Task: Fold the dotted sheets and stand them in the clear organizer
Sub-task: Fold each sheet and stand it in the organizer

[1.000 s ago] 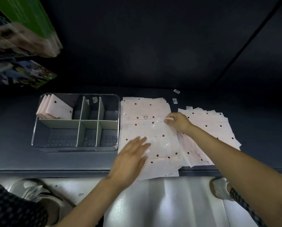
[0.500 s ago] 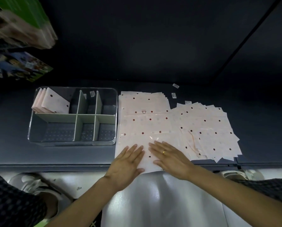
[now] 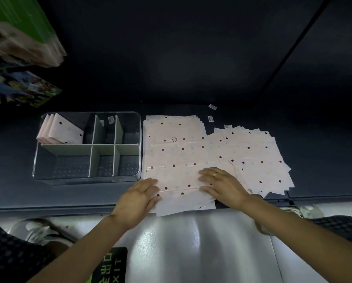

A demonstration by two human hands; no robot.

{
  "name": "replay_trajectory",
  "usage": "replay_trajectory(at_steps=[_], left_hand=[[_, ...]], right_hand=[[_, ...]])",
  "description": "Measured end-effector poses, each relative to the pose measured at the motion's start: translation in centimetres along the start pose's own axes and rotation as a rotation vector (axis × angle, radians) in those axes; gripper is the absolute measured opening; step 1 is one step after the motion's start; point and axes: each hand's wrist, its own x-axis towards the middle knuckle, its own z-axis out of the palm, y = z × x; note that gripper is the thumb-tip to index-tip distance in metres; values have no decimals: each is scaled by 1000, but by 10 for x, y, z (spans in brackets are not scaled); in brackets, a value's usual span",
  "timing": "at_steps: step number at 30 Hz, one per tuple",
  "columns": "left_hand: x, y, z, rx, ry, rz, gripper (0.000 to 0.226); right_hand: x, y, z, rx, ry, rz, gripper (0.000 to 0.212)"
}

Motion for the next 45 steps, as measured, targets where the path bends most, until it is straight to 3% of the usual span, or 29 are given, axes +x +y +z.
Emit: replay_trajectory(at_steps=[4,9,12,15,20,23,26,30,32,34,37,40,43,45], left_hand=[[21,2,9,-17,-77,-63,36],[35,3,8,83,-109,-49,34],[36,3,6,91,-112,-41,37],[35,8,-5,4,-39,-15,37],[38,24,-51,-390,97,-149,9],[53,24,-76,-714,55,-227,19],[69,17,-82,-855,49,-331,17],[83,12,-58,-702,97,-460,5],[80,16,-46,-428,164,-431,24],[73,21,-32,-230,224,-273,42],[58,30,-10,-140,52,-59,52],[45,33,9,-64,-158,-23,71],[38,29,17,30,-176,-11,77],[38,25,17,63,-139,-7,65]], right_hand=[[12,-4,11,-16,-118,-31,36],[13,-6,9,-157,-8,-167,41],[16,-2,4,-114,19,-165,40],[23,-1,-13,94,-11,10,28],[50,2,-77,625,-119,288,14],[64,11,-103,899,-101,386,6],[63,20,-90,1187,-77,550,36],[39,27,-42,1215,-201,880,28],[28,29,-23,1136,-168,997,19],[23,26,-14,1165,-112,1043,10],[19,21,-10,1294,-102,1070,14],[17,20,-10,1516,-93,1170,6],[18,21,-16,1615,-70,1308,11],[16,22,-23,1636,-96,1351,10]])
